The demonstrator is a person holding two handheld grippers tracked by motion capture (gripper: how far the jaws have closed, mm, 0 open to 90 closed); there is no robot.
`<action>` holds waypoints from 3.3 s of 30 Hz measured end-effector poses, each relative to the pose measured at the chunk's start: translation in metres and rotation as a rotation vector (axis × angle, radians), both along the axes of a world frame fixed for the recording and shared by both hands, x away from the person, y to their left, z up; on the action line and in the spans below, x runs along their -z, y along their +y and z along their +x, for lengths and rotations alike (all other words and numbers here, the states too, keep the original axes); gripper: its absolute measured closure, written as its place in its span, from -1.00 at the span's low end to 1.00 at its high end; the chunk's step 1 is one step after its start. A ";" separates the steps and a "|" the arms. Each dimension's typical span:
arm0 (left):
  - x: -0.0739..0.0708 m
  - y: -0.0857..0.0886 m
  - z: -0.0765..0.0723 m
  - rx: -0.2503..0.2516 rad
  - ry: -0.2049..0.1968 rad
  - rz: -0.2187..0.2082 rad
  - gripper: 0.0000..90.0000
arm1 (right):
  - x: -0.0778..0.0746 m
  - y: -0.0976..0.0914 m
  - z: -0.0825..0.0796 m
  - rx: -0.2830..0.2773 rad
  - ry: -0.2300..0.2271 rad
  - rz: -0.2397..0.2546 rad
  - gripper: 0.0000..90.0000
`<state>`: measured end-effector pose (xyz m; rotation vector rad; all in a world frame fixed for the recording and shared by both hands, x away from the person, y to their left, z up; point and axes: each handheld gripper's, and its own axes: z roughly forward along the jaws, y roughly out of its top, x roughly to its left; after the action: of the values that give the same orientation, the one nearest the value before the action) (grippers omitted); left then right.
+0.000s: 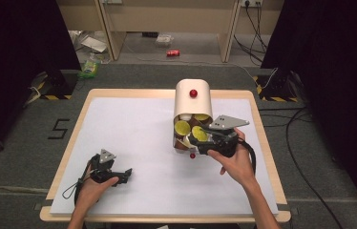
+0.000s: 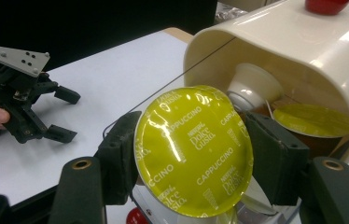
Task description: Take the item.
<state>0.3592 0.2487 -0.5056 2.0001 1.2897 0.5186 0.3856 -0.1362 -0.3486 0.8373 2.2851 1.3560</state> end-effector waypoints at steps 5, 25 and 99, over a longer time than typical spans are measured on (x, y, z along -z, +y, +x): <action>0.000 0.000 0.000 0.000 0.000 0.000 -1.00 | -0.002 -0.006 0.000 0.010 -0.004 0.010 -0.11; 0.000 0.000 0.000 0.000 0.000 0.000 -1.00 | -0.012 -0.032 -0.007 0.050 -0.021 0.034 -0.11; 0.000 0.000 0.000 0.000 0.000 -0.002 -0.99 | 0.062 -0.109 0.034 0.302 0.098 -0.065 -0.11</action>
<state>0.3592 0.2490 -0.5055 1.9984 1.2895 0.5175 0.4201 -0.2451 -0.4108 1.1938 2.1515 1.1232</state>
